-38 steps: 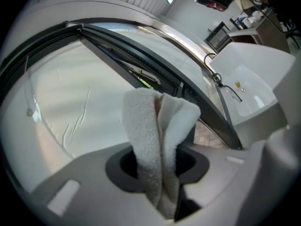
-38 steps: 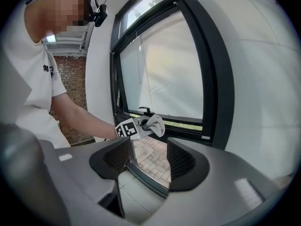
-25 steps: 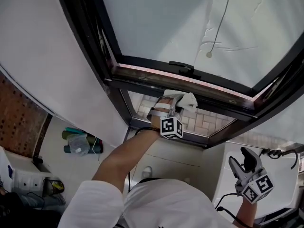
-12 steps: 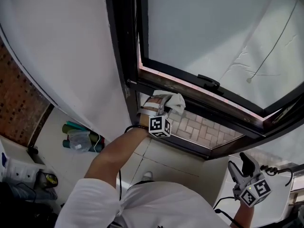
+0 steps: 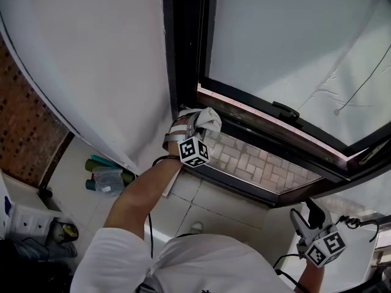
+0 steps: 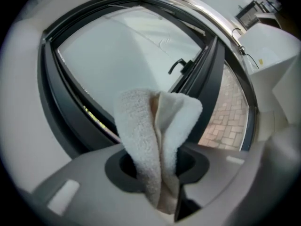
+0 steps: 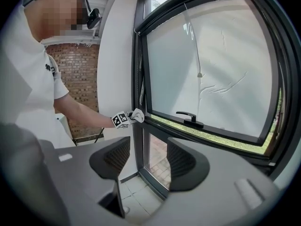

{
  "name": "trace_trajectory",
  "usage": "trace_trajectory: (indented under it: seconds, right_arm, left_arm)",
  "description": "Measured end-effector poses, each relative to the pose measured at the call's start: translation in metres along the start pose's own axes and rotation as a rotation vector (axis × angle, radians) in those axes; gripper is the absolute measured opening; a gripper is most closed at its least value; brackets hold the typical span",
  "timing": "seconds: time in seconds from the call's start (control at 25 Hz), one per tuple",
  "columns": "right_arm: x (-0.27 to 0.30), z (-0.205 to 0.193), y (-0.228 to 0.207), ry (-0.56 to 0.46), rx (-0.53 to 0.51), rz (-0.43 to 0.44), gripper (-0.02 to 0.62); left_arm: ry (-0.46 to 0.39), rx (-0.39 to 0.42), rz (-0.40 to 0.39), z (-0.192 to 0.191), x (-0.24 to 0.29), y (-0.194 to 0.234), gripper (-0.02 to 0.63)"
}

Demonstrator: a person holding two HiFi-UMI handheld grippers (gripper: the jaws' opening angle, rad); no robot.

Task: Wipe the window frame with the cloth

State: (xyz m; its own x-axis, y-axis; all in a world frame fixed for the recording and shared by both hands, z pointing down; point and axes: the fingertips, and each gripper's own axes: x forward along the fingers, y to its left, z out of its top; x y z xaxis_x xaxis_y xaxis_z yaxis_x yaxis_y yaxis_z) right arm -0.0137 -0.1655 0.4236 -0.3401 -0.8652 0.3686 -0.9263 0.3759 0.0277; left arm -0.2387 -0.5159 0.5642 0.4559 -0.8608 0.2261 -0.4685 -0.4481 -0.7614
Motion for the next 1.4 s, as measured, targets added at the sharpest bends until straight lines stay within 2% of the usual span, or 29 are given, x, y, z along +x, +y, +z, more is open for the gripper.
trace_trajectory:
  seconds: [0.12,0.56,0.88,1.08,1.4]
  right_arm:
    - [0.006,0.003,0.009,-0.003,-0.005,0.004,0.247]
    - [0.012,0.001,0.024,-0.008,0.002,0.007,0.247]
    - [0.014,-0.004,0.022,-0.025,0.018,0.008,0.247]
    - [0.015,-0.005,0.018,-0.037,0.016,0.024,0.247]
    - [0.008,-0.008,-0.008,-0.036,-0.007,0.058,0.248]
  left_arm:
    - [0.038,-0.078,0.011,-0.02,-0.001,0.016,0.143]
    - [0.067,-0.12,0.026,-0.017,-0.01,0.053,0.143]
    - [0.018,-0.111,0.073,0.012,-0.025,0.105,0.143]
    - [0.026,-0.126,0.1,0.035,-0.034,0.142,0.143]
    - [0.01,-0.122,0.191,0.078,-0.056,0.218,0.143]
